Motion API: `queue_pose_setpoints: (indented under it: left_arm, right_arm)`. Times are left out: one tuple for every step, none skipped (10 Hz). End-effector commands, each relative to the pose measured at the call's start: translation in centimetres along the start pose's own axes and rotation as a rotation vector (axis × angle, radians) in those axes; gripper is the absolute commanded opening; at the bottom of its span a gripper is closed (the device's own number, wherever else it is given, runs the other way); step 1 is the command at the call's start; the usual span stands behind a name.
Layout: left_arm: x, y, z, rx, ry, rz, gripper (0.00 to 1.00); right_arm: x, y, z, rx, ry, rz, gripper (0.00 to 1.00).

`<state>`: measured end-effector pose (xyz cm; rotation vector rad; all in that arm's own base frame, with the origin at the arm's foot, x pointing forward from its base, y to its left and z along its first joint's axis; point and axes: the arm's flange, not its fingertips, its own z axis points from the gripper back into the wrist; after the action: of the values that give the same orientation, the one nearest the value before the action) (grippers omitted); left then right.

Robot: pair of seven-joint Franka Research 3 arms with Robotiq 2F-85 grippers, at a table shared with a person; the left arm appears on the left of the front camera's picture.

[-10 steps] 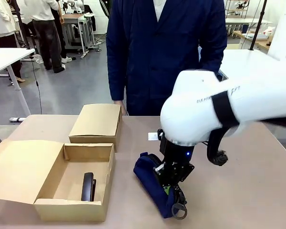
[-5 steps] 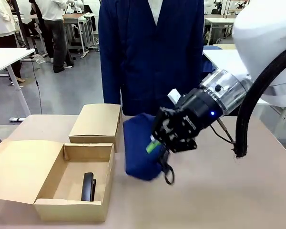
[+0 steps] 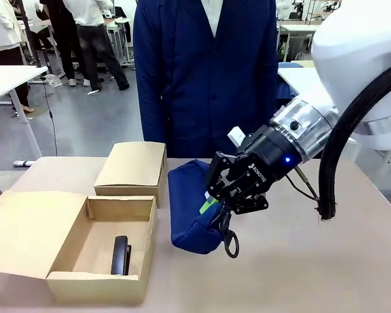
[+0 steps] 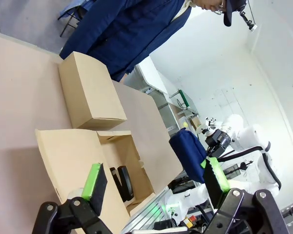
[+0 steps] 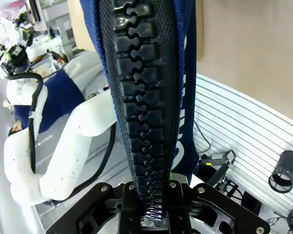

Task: Place items inside the box.
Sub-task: Pick up a Pencil pouch or Stapler and place it inside the Mailer Box closest to the robot.

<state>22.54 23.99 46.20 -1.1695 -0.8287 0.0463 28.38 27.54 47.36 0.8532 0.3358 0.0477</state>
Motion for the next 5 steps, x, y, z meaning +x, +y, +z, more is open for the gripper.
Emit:
queue_pose_setpoints:
  left_arm:
    - [0.1,-0.2,0.0,-0.021,-0.020,-0.022,1.00]
    - [0.1,-0.2,0.0,-0.021,-0.020,-0.022,1.00]
    - [0.1,-0.2,0.0,-0.021,-0.020,-0.022,1.00]
    - [0.1,-0.2,0.0,-0.021,-0.020,-0.022,1.00]
    - [0.1,-0.2,0.0,-0.021,-0.020,-0.022,1.00]
  right_arm:
    - [0.8,3.1,-3.2,-0.076,-0.014,-0.026,0.07]
    - [1.2,5.8,-6.5,-0.111,-0.020,-0.037,0.07]
    - [1.5,7.9,-9.3,-0.115,-0.034,-0.032,0.07]
    - [2.4,9.7,-12.0,-0.137,-0.056,-0.058,0.07]
    - [3.4,11.0,-14.1,-0.166,-0.096,-0.083,0.07]
